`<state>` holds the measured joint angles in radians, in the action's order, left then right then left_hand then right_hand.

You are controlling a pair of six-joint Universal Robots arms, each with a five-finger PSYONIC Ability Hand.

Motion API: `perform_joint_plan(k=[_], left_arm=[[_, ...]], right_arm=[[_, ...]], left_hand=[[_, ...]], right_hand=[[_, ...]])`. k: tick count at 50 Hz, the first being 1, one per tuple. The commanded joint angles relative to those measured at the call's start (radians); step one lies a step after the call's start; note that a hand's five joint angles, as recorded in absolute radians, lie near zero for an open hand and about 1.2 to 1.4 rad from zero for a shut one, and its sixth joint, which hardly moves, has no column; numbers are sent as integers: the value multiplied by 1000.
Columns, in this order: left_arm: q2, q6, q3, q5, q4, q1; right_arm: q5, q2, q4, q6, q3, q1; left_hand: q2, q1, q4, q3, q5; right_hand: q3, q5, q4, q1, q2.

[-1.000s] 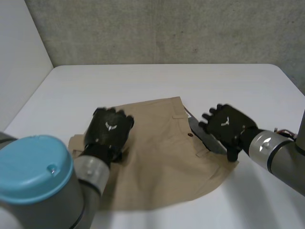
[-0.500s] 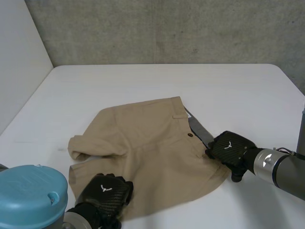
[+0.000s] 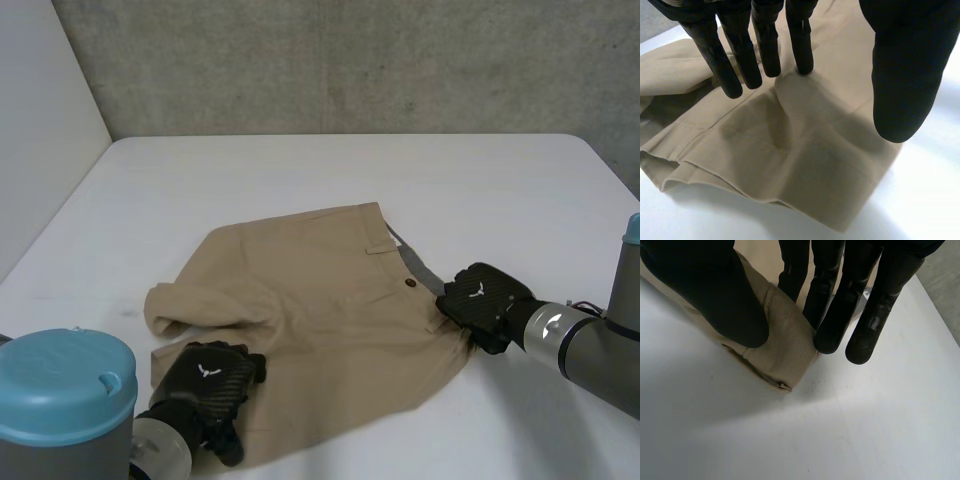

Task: Fold the shorts.

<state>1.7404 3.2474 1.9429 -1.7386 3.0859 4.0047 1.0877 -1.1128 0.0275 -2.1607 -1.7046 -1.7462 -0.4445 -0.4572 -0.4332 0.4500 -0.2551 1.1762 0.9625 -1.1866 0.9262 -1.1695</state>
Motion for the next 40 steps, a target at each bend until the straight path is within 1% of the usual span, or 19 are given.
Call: perform_joint_plan(k=[1,4,5,6,8,9,11,13,17,19,20,22,23,26,27,28,33,36,40], left_arm=[[28,52,1,-21,117,46],[31,84,-4,-21,180,77],[37,112,-13,-21,224,98],[45,127,-21,-21,246,109],[68,164,-42,-21,286,132],[105,204,-73,-21,318,154],[146,247,-110,-21,342,172],[209,302,-171,-19,365,198],[300,357,-263,-13,373,232],[326,362,-291,-12,366,237],[337,362,-303,-15,361,238],[337,359,-308,-16,333,234],[331,357,-303,-15,320,232],[260,327,-272,1,238,226],[234,313,-262,7,217,225],[182,278,-236,23,173,223],[41,161,-170,93,60,214],[-37,92,-134,146,-4,186],[-114,35,-105,185,-75,149]], right_arm=[[23,-16,11,-111,20,1],[23,-25,12,-152,22,-4],[23,-27,12,-166,20,-6],[23,-29,12,-175,19,-9],[24,-30,11,-208,19,-35],[26,-32,11,-220,20,-48],[38,-33,9,-249,23,-73],[75,-38,9,-300,30,-104],[152,-41,3,-379,42,-159],[178,-39,2,-404,48,-183],[207,-38,0,-427,53,-200],[240,-36,-1,-448,57,-210],[279,-33,-1,-473,63,-216],[336,-30,-3,-513,68,-216],[362,-29,-9,-533,74,-216],[374,-27,-17,-544,77,-216],[426,-6,-89,-591,105,-216],[454,11,-112,-628,132,-216],[472,53,-110,-682,177,-216]], left_hand=[[-440,-427,-451,434,-455],[-678,-666,-690,673,-693],[-824,-812,-836,819,-839],[-872,-860,-884,867,-887],[-896,-884,-908,891,-911],[-896,-884,-908,891,-911],[-899,-887,-911,894,-914],[-899,-887,-911,894,-914],[-894,-881,-905,888,-908],[-893,-881,-905,888,-908],[-893,-881,-905,888,-908],[-864,-852,-876,859,-879],[-838,-825,-849,832,-853],[-510,-497,-521,505,-525],[-358,-345,-369,352,-373],[-132,-120,-144,127,-147],[19,32,8,-25,5],[23,35,11,-28,8],[2,15,-9,-8,-13]], right_hand=[[220,259,-210,470,-227],[220,259,-210,470,-227],[220,259,-210,470,-227],[220,259,-210,470,-227],[220,259,-210,470,-227],[220,259,-210,470,-227],[220,259,-210,470,-227],[220,259,-210,470,-227],[220,259,-210,470,-227],[220,259,-210,470,-227],[220,259,-210,470,-227],[220,259,-210,470,-227],[220,259,-210,470,-227],[220,259,-210,470,-227],[220,259,-210,470,-227],[220,259,-210,470,-227],[220,259,-210,470,-227],[220,259,-210,470,-227],[220,259,-210,470,-227]])
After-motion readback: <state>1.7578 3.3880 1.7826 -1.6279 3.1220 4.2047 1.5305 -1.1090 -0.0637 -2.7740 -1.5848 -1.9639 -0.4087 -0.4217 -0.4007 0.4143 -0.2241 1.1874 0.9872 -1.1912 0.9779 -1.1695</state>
